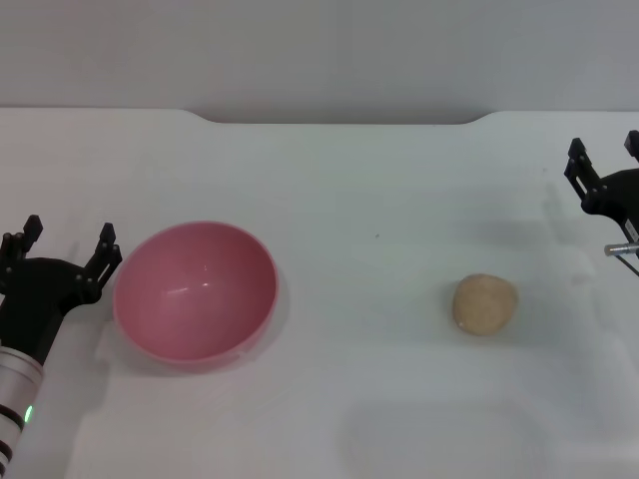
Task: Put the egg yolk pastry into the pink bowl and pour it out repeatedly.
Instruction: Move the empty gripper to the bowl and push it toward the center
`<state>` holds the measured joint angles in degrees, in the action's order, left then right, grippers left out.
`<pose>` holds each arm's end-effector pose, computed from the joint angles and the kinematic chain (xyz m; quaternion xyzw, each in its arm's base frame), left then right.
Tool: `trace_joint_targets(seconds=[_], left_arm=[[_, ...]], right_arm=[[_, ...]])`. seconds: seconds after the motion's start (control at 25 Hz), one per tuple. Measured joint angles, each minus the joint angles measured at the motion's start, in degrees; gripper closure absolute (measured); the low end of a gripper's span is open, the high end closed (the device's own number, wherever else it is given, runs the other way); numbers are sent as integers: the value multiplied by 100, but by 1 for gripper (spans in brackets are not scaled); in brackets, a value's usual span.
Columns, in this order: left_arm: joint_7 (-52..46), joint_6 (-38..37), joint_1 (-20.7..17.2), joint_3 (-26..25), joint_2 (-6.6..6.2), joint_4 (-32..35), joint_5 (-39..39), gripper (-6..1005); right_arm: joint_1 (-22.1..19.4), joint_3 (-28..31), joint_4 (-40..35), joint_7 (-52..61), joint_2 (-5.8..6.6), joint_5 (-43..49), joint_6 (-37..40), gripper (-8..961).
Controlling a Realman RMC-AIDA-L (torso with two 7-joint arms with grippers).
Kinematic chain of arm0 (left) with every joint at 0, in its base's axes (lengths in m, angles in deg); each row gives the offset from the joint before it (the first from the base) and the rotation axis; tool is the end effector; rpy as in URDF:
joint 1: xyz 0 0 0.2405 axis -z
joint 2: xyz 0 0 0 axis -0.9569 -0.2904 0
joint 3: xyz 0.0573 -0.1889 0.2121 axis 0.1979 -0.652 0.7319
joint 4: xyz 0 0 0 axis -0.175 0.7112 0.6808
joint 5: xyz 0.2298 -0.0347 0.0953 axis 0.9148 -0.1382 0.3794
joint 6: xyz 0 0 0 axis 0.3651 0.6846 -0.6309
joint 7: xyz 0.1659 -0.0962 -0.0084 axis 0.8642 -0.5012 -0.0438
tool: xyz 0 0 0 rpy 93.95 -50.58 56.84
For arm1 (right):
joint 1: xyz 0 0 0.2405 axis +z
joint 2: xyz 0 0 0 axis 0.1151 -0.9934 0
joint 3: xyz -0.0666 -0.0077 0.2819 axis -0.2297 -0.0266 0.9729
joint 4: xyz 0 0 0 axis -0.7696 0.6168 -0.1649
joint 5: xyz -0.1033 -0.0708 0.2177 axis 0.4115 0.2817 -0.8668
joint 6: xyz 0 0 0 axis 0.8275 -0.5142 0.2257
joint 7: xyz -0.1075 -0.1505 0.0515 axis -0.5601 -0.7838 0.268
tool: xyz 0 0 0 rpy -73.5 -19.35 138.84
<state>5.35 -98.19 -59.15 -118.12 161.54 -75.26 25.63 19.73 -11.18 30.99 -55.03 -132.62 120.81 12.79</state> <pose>-0.4057 0.3331 -0.0996 -0.7117 -0.2523 -0.2266 0.6152 0.3809 0.4144 -0.0840 -0.7061 0.2599 0.2470 0.6106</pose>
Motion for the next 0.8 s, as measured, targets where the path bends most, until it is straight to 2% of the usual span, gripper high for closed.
trace_joint_targets(seconds=[0.8], left_arm=[[-37,-20,-8,-4,2,-8,-19,143]], right_arm=[[-58,-11,-10,1,-2,-1,1,285]])
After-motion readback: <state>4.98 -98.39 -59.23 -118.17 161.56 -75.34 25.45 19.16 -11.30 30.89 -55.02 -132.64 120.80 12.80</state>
